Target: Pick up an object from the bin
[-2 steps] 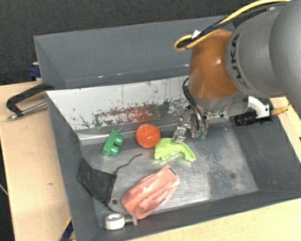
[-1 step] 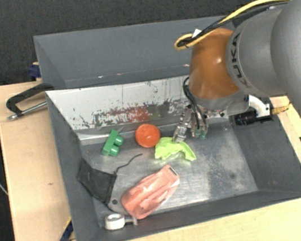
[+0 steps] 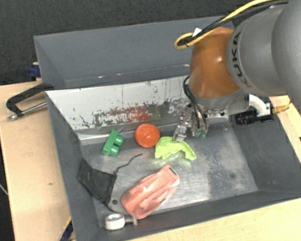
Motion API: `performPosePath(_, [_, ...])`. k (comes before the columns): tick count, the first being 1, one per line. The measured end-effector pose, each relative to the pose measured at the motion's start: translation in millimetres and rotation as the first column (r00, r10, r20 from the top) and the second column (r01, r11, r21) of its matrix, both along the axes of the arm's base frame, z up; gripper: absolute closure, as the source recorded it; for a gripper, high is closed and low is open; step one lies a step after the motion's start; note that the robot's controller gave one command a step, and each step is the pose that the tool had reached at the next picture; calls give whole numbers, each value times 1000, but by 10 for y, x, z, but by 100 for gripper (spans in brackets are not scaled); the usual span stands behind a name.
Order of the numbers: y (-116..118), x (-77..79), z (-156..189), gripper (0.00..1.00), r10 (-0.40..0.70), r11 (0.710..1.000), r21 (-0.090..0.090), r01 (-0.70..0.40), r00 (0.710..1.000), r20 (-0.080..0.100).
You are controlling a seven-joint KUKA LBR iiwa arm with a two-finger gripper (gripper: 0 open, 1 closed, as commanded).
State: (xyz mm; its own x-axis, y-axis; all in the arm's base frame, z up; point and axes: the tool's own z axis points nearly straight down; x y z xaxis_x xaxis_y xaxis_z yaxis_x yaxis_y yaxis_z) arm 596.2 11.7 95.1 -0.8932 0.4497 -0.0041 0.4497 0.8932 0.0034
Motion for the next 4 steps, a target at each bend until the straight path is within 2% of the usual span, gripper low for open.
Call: performPosePath(4, [4, 4, 158, 100, 1, 1000, 0, -1, 1000, -1])
